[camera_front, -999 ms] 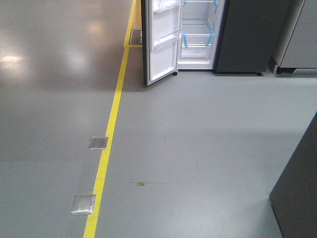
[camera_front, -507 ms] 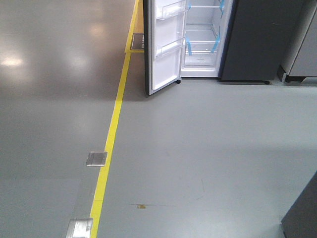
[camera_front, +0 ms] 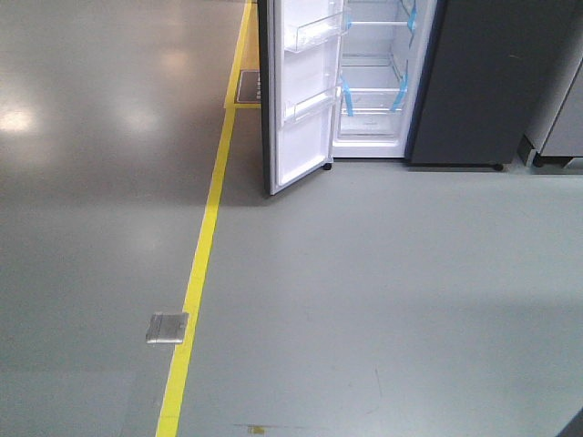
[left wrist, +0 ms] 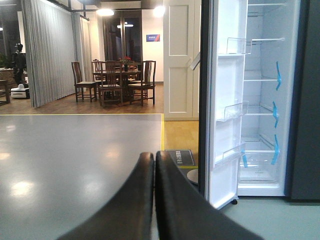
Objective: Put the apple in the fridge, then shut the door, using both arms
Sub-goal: 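Drive the base toward the open refrigerator along the yellow line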
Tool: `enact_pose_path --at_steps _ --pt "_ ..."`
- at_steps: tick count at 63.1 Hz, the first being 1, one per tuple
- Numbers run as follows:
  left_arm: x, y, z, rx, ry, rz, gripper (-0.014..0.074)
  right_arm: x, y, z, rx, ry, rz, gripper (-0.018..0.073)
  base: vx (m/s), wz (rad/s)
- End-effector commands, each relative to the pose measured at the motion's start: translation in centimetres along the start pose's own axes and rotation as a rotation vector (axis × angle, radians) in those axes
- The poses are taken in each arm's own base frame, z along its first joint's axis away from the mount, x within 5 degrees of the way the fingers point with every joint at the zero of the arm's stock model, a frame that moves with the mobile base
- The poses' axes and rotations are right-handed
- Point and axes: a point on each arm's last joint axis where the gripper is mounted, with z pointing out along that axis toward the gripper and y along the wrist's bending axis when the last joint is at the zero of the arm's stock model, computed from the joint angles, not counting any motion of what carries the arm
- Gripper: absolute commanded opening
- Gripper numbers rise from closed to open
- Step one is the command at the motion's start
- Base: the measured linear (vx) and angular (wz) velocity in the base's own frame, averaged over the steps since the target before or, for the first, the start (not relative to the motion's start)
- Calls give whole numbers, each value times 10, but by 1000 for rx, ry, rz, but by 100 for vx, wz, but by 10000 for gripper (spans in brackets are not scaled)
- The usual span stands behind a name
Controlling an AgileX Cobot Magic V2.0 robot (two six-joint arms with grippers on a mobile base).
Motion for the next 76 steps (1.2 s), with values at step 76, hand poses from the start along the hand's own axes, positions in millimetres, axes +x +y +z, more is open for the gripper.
enact_pose_path --at_steps 76 --pt "0 0 -1 4 -65 -16 -6 -12 2 -3 -13 -75 13 367 25 -2"
